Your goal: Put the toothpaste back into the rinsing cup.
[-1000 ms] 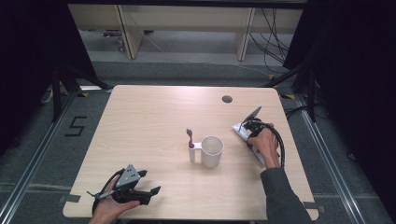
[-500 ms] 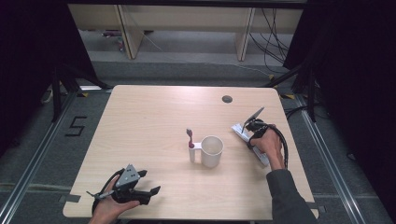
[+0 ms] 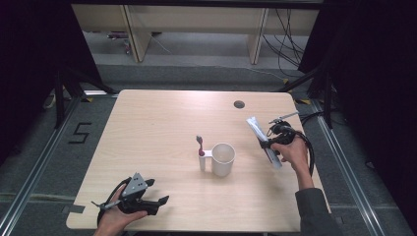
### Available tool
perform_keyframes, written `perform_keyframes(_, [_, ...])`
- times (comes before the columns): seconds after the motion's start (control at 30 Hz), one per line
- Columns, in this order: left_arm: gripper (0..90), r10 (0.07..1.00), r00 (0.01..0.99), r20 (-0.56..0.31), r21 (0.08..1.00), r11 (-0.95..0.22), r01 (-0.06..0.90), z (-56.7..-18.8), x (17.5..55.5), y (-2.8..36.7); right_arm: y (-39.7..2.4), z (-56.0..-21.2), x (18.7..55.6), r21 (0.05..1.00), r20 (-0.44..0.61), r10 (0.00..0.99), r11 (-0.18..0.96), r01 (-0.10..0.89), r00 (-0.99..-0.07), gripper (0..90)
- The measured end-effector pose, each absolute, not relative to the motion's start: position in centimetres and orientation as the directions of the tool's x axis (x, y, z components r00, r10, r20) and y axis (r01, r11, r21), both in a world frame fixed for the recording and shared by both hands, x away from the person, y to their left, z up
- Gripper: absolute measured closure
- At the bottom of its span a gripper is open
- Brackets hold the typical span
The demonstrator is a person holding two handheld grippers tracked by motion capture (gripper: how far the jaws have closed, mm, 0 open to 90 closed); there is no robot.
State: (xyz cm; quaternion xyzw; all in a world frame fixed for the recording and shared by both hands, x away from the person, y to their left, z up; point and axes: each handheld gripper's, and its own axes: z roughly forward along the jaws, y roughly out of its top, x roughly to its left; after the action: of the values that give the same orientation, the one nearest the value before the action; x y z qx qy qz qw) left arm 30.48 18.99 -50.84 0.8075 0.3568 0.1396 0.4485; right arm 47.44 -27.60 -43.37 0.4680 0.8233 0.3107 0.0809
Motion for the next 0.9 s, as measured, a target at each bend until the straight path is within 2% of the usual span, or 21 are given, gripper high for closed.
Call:
perform_keyframes(0.03, [19.9,0.704,0.704,-0.093,0.823,-0.344,0.453,-50.8,30.5,19.0,-27.5,-43.1,47.1,0.597,0.182,0.823,0.342,0.726,-0.538,77.4])
perform_keyframes(0.1, [19.9,0.704,0.704,-0.091,0.823,-0.345,0.452,-50.9,30.5,19.1,-27.4,-43.0,46.9,0.667,0.169,0.803,0.334,0.666,-0.572,77.5])
perform_keyframes(0.17, [19.9,0.704,0.704,-0.090,0.824,-0.345,0.449,-50.8,30.5,19.1,-27.3,-42.2,46.3,0.661,0.207,0.800,0.311,0.683,-0.564,77.5])
perform_keyframes(0.2, [19.9,0.702,0.708,-0.078,0.816,-0.363,0.450,-50.8,30.6,19.2,-27.1,-42.1,46.2,0.701,0.203,0.786,0.300,0.647,-0.584,77.4])
perform_keyframes(0.27, [19.9,0.704,0.704,-0.094,0.827,-0.339,0.449,-50.9,30.5,19.1,-26.9,-41.6,45.8,0.723,0.240,0.771,0.263,0.639,-0.589,77.4])
perform_keyframes(0.37, [19.9,0.703,0.706,-0.086,0.823,-0.349,0.448,-50.9,30.6,19.1,-26.7,-40.8,45.4,0.776,0.209,0.742,0.270,0.570,-0.636,77.4])
perform_keyframes(0.43, [19.8,0.705,0.705,-0.085,0.820,-0.352,0.451,-50.8,30.6,19.2,-26.2,-40.4,45.0,0.786,0.256,0.720,0.233,0.572,-0.645,77.4])
perform_keyframes(0.5, [19.8,0.703,0.706,-0.088,0.822,-0.349,0.450,-50.8,30.7,19.3,-25.8,-40.1,44.7,0.812,0.219,0.711,0.247,0.529,-0.668,77.4])
perform_keyframes(0.6, [19.9,0.705,0.704,-0.086,0.824,-0.347,0.448,-50.8,30.7,19.3,-25.3,-39.5,44.3,0.838,0.216,0.701,0.224,0.497,-0.680,77.4])
perform_keyframes(0.63, [19.8,0.705,0.704,-0.088,0.825,-0.344,0.447,-50.9,30.7,19.3,-25.0,-39.3,44.0,0.838,0.249,0.693,0.196,0.510,-0.676,77.4])
perform_keyframes(0.67, [19.9,0.705,0.704,-0.085,0.825,-0.347,0.447,-50.8,30.7,19.4,-24.8,-39.2,44.0,0.854,0.225,0.686,0.203,0.479,-0.692,77.4])
perform_keyframes(0.9, [19.9,0.709,0.700,-0.081,0.823,-0.349,0.449,-50.8,30.7,19.5,-23.1,-38.1,42.9,0.888,0.226,0.655,0.167,0.430,-0.721,77.4])
